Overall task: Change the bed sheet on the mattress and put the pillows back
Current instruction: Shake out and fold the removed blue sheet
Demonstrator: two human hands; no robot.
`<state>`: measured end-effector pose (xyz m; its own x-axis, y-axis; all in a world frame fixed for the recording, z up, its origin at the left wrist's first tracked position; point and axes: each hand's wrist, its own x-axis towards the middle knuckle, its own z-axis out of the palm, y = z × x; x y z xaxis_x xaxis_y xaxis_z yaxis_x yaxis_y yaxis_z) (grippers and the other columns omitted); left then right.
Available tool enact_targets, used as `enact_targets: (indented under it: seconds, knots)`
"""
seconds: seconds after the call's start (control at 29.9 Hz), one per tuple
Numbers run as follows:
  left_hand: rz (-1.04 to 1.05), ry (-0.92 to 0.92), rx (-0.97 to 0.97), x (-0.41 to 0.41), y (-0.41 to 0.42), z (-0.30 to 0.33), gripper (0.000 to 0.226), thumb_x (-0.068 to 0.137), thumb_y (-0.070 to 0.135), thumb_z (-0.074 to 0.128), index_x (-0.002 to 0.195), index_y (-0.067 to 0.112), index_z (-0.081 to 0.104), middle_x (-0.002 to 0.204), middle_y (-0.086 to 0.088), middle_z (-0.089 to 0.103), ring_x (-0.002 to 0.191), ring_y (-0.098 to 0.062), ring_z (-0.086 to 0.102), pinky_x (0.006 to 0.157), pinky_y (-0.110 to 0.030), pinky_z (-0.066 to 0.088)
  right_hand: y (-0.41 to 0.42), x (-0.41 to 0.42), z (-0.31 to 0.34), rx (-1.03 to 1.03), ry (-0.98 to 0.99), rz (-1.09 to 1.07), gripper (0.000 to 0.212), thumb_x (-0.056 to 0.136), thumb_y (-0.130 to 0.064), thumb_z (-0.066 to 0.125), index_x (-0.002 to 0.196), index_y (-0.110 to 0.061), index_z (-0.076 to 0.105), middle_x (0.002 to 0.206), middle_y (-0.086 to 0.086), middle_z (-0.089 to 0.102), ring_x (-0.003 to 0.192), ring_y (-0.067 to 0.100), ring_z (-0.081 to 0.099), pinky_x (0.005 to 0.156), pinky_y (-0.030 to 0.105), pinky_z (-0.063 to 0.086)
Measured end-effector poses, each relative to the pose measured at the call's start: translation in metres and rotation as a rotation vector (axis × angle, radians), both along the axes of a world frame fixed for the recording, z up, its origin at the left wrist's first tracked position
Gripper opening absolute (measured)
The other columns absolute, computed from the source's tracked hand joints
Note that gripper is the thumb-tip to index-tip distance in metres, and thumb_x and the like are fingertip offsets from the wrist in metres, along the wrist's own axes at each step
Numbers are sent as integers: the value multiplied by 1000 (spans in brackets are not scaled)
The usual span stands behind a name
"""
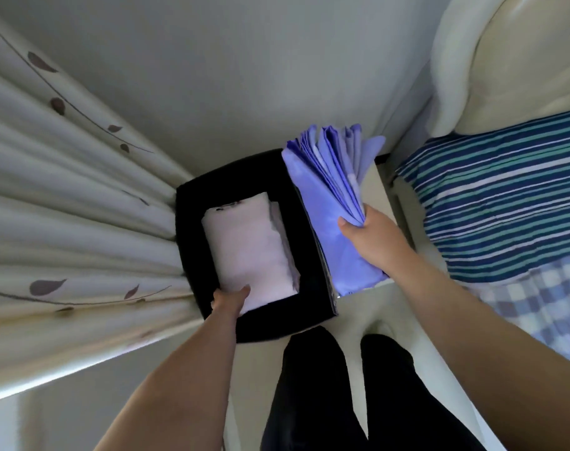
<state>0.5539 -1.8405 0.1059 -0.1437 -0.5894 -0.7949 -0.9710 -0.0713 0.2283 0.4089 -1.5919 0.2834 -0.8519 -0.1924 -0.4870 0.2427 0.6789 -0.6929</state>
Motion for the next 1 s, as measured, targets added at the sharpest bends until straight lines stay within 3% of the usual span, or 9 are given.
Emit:
enact_targets:
  seconds: [0.13, 0.23, 0.37, 0.43, 0.57, 0.64, 0.8, 0.9, 1.0]
  knots:
    - [32, -44, 133, -3, -14, -28, 97, 78, 37, 76, 144, -10, 21, 148, -25, 33, 135, -36, 37, 110, -39, 34, -15, 3, -22, 52, -35, -29, 31, 95, -38, 50, 124, -31, 52, 93, -2, 62, 80, 23, 58, 65, 30, 40]
    - [-39, -123, 229, -4, -22, -54, 132, 54, 68, 71, 148, -3, 13, 151, -20, 28, 138, -35, 31, 112, -38, 31, -16, 2, -34, 97, -29, -39, 30, 95, -37, 50, 124, -29, 53, 90, -1, 60, 73, 19, 55, 62, 30, 39]
    - [-284, -231, 172, 7, -40, -154, 151, 27, 101, 36, 152, 20, 11, 153, -8, 29, 138, -33, 30, 111, -44, 30, -13, 8, -42, 120, -36, -51, 29, 95, -35, 51, 122, -26, 54, 91, 0, 59, 81, 25, 56, 69, 32, 42]
    - [-167, -157, 235, 1, -32, -121, 156, 24, 93, 56, 151, 12, 12, 152, -12, 29, 137, -32, 33, 112, -43, 32, -12, 12, -44, 116, -42, -53, 29, 95, -34, 51, 123, -26, 54, 92, -1, 59, 80, 23, 55, 69, 31, 40]
    - [279, 140, 287, 17, -7, -79, 133, 28, 50, 94, 136, -1, 34, 136, -17, 50, 119, -33, 54, 103, -46, 44, -4, 20, -45, 115, -25, -21, 32, 95, -34, 50, 127, -27, 52, 97, -6, 57, 86, 20, 53, 74, 28, 38]
    - [387, 247, 378, 22, 0, -91, 128, 22, 49, 96, 130, 2, 44, 126, -11, 60, 108, -29, 62, 97, -46, 49, 1, 23, -45, 109, -22, -17, 32, 95, -34, 50, 126, -28, 53, 97, -7, 57, 86, 20, 53, 73, 28, 37]
    - [473, 346, 632, -5, 23, -37, 67, 59, 36, 88, 115, 8, 64, 109, -8, 71, 99, -27, 68, 94, -39, 52, 15, 29, -41, 95, -15, -29, 28, 94, -33, 51, 121, -28, 55, 96, -3, 61, 87, 24, 58, 74, 33, 45]
    - [476, 342, 486, -14, 29, -15, 89, 44, 42, 91, 121, 12, 58, 109, -7, 69, 93, -29, 68, 83, -39, 56, 27, 34, -34, 85, -27, -23, 22, 94, -34, 51, 114, -28, 57, 92, 2, 65, 83, 27, 60, 77, 38, 48]
    - [312, 388, 224, -27, 37, 35, 53, 71, 25, 79, 113, 3, 57, 103, -7, 64, 88, -27, 62, 78, -31, 49, 37, 34, -18, 77, -29, -18, 10, 93, -34, 51, 102, -31, 55, 84, 4, 64, 77, 28, 60, 72, 36, 48]
